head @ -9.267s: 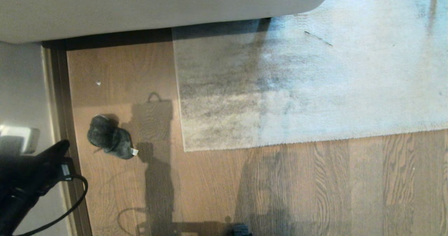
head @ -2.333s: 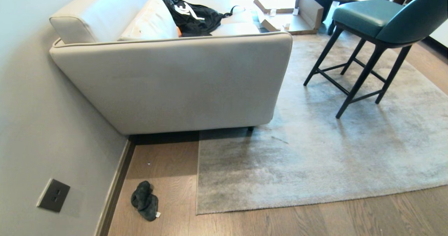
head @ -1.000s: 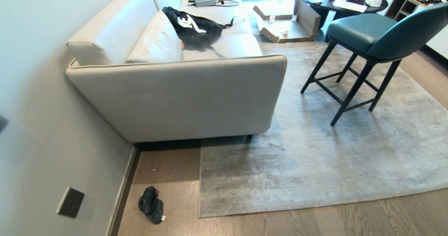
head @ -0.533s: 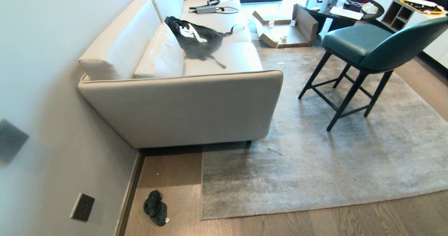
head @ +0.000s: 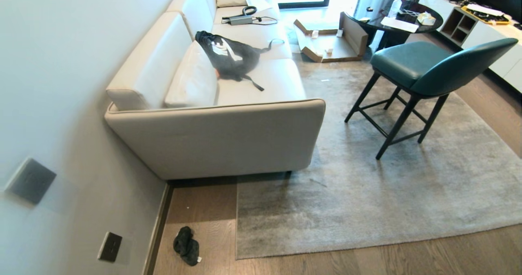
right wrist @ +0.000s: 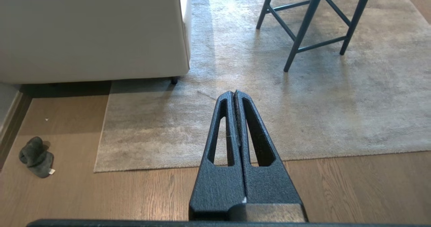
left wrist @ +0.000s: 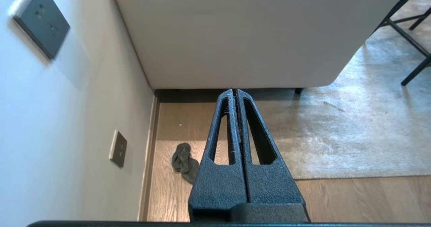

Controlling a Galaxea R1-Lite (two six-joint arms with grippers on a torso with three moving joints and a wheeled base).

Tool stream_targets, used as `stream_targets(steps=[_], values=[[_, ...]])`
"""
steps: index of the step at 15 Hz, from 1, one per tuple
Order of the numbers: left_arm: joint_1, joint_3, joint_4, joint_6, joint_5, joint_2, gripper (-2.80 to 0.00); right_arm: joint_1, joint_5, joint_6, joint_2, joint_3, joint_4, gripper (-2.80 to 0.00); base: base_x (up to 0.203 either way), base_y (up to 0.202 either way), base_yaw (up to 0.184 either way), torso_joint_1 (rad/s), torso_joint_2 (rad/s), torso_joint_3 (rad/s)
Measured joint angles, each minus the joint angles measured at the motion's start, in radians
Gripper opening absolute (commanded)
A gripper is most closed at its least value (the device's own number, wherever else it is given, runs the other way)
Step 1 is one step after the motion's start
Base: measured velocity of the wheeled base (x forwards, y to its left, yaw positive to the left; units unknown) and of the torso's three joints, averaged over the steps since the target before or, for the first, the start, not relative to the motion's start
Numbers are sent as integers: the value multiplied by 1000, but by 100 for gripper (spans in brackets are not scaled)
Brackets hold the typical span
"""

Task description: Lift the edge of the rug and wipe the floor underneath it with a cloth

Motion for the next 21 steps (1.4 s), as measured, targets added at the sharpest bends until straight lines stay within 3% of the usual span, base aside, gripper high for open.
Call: stream_targets(steps=[13, 21], values=[[0, 0, 0, 0, 0, 0, -280, 0, 0, 0, 0, 0, 0, -280, 0, 0, 0, 179, -450, -273], [0, 0, 0, 0, 0, 0, -280, 0, -7, 67, 0, -1, -1, -280, 0, 0, 0, 5, -16, -7]])
